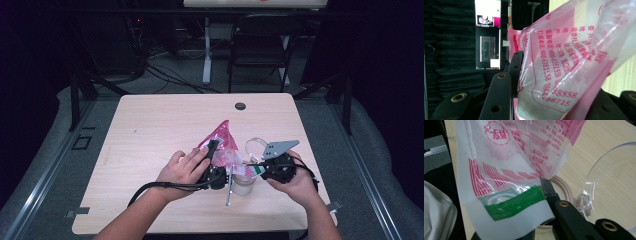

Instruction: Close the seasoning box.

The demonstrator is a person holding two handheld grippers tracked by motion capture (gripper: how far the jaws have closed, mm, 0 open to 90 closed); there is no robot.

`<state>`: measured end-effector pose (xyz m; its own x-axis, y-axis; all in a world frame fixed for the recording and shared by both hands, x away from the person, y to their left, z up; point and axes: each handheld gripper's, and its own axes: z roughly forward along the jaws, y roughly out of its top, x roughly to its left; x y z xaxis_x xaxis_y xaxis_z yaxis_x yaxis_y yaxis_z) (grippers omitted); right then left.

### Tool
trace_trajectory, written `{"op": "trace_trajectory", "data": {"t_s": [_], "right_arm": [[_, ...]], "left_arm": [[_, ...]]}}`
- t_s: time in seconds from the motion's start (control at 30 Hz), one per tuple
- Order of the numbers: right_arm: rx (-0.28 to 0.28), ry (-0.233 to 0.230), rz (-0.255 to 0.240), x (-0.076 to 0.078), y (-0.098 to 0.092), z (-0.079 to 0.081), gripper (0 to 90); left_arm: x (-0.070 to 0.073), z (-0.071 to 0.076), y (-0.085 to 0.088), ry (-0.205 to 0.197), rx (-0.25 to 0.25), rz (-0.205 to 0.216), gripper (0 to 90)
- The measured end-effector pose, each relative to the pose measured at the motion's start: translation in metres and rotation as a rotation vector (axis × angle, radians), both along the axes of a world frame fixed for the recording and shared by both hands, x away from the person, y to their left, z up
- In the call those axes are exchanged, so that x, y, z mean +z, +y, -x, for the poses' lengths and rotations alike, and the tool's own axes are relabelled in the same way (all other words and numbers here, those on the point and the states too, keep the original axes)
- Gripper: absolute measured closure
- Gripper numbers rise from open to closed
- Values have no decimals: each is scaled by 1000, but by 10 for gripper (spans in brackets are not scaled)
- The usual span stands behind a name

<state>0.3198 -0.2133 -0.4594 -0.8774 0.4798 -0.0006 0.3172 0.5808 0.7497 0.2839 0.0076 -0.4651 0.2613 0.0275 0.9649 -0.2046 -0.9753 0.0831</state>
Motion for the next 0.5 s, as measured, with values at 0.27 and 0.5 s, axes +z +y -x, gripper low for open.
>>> {"op": "trace_trajectory", "data": {"t_s": [0.27,0.5], "right_arm": [[1,-1,-4,0,0,0,899],[0,-7,-1,2,1,1,899]], "left_arm": [[-2,-1,2,-1,-4,15,655],[-3,-1,4,19,19,20,654]]}}
